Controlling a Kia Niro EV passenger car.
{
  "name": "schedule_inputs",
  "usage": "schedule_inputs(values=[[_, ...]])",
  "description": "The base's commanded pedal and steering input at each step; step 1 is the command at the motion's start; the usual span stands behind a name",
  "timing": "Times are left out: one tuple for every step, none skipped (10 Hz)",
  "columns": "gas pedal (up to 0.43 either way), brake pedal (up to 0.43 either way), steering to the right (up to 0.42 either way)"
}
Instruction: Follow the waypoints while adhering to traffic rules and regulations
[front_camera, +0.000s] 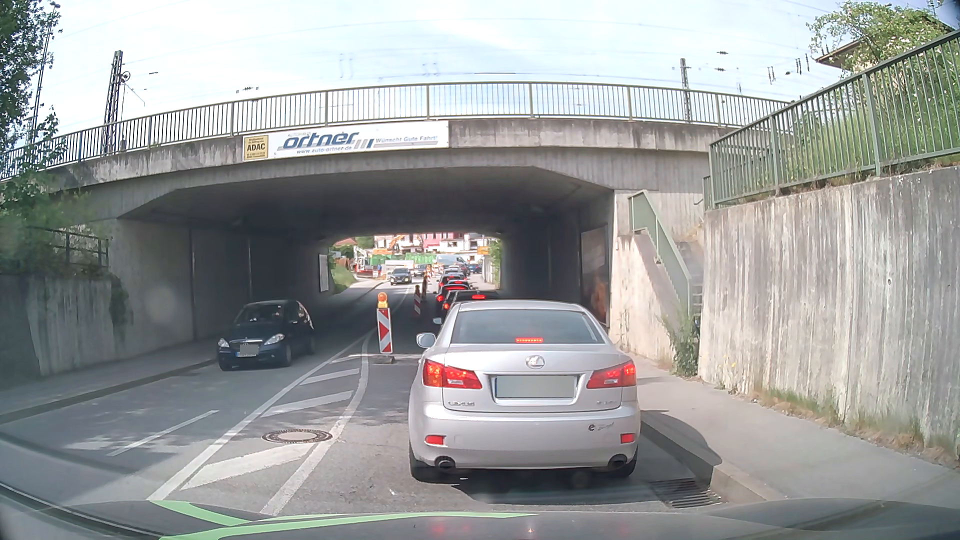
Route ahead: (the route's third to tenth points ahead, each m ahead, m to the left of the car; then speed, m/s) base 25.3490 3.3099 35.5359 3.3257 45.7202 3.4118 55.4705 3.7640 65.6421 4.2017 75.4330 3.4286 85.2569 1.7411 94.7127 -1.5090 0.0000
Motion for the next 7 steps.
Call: schedule_inputs(values=[[0.000, 0.311, -0.003], [0.000, 0.311, -0.003], [0.000, 0.311, -0.003], [0.000, 0.311, -0.003], [0.000, 0.311, -0.003], [0.000, 0.311, -0.003], [0.000, 0.311, -0.003]])
